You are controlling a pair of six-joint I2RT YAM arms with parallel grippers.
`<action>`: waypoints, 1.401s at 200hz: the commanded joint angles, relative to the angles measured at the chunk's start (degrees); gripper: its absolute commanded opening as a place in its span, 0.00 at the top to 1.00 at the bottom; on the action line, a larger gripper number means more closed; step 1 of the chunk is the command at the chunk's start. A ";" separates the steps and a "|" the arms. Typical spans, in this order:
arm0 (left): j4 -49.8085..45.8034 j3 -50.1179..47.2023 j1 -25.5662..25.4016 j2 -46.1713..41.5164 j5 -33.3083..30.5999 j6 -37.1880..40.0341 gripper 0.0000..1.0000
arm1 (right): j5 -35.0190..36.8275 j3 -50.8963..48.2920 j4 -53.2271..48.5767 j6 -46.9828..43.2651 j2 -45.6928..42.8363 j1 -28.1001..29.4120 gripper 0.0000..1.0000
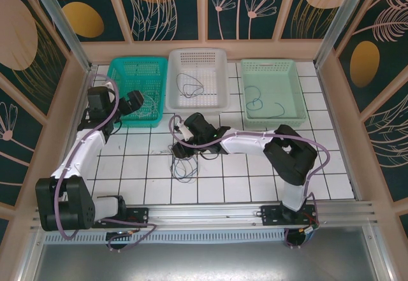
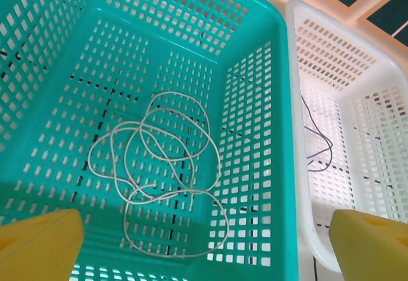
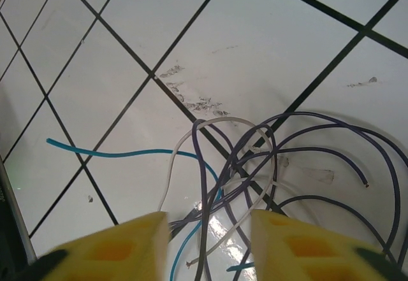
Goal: Untangle the cables
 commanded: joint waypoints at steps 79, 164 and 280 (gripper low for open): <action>6.88 -4.08 -3.68 -5.96 7.55 2.92 0.01 | 3.92 -0.94 -4.23 -4.68 -16.38 0.31 1.00; 19.54 -8.00 -10.21 -11.18 27.51 7.94 0.03 | 4.11 -1.81 -9.51 -7.93 -29.53 -3.46 1.00; 24.76 -7.88 -14.40 -9.74 30.83 7.05 0.06 | 0.06 1.95 -3.62 -6.66 -41.75 -11.59 1.00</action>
